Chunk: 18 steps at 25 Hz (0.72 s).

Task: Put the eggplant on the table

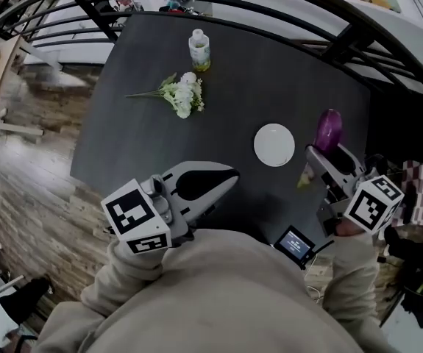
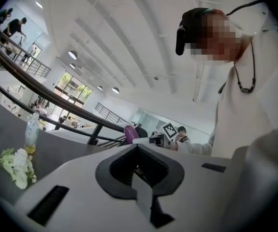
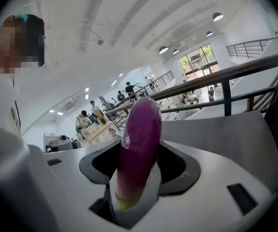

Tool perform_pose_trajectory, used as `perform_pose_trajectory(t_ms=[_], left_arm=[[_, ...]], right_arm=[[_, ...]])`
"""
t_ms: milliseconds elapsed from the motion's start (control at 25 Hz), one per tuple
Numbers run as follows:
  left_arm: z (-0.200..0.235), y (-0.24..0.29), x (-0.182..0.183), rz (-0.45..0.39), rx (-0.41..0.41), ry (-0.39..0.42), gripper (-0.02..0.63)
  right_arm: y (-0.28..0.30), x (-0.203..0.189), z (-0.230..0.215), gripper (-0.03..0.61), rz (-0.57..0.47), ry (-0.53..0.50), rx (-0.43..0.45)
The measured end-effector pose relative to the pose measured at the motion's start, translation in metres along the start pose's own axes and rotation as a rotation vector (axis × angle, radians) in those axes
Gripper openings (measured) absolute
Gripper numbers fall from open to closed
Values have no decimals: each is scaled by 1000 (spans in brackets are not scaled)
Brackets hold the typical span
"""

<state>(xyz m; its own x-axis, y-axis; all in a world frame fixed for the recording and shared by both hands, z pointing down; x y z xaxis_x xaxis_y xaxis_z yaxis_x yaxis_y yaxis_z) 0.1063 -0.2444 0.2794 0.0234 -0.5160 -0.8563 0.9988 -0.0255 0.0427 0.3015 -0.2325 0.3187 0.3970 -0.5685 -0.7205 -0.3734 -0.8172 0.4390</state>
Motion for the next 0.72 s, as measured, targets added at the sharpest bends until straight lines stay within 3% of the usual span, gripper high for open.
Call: perform_pose_trajectory(t_ms=[720], left_arm=[[19, -25, -23, 5, 134, -40, 5]], right_arm=[[53, -41, -40, 239, 148, 12, 3]])
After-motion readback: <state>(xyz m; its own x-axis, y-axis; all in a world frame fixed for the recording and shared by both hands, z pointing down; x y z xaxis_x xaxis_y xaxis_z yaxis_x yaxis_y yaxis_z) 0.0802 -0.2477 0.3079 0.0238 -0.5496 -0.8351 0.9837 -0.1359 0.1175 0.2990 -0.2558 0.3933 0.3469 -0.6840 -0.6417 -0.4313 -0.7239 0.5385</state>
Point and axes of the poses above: the fingertips, and each gripper's own axes: y forward along the fingers, z to its left, x out of its top, the point moved 2 cm from there along -y, backward along the fingers, and after that the axes turned 1 degree about -z, right-handed, at the moved point
